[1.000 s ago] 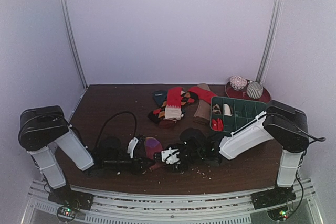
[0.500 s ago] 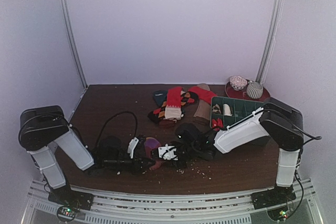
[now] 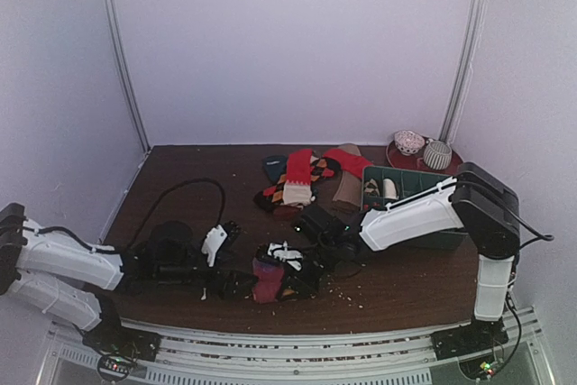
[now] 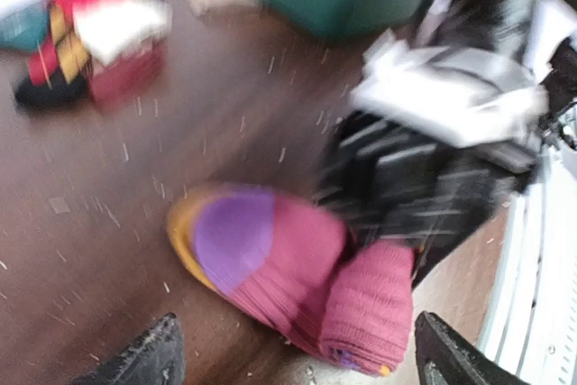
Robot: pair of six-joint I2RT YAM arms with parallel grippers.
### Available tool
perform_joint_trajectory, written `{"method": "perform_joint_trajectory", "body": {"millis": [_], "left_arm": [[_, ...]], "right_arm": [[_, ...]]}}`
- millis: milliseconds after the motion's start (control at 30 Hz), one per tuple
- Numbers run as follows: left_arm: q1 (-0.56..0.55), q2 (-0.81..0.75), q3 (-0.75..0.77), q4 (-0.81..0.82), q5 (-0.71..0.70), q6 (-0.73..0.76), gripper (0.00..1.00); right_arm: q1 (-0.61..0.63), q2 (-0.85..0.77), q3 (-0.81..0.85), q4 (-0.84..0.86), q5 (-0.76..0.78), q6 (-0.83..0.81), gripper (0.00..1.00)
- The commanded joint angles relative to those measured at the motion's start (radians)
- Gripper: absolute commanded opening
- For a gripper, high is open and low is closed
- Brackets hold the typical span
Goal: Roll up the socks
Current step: Roll a pair of socks at the center of the board.
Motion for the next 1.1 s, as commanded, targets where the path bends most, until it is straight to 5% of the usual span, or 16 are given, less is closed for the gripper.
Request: {"method": "perform_joint_trajectory", "body": {"millis": [0,233,567,767,900,1067], "left_arm": [[-0.101,-0.113,-0.101,0.121,-0.107,0.138,0.88],[-0.195,0.048,-0.111,0.34,-0.117,0.204,0.87],[-0.203,0.236,-0.054,0.408,-0.041,0.26,0.83],[-0.203,0.316,-0.012,0.383,0.001,0.237,0.53],[-0.203,0.349,-0.011,0.372,0.009,0.184,0.02],[-0.202,0.371,-0.044,0.36,-0.023,0.09,0.0]], "right_arm": [[0.0,0.096,-0.027,-0.307,-0.156,0.257,0.29],[-0.018,0.243,0.065,-0.465,-0.13,0.204,0.28],[-0.055,0.294,0.082,-0.477,-0.109,0.192,0.29],[-0.057,0.303,0.1,-0.477,-0.111,0.181,0.29],[-0.057,0.287,0.104,-0.468,-0.092,0.179,0.3],[-0.057,0.197,0.096,-0.413,-0.045,0.157,0.34]]}}
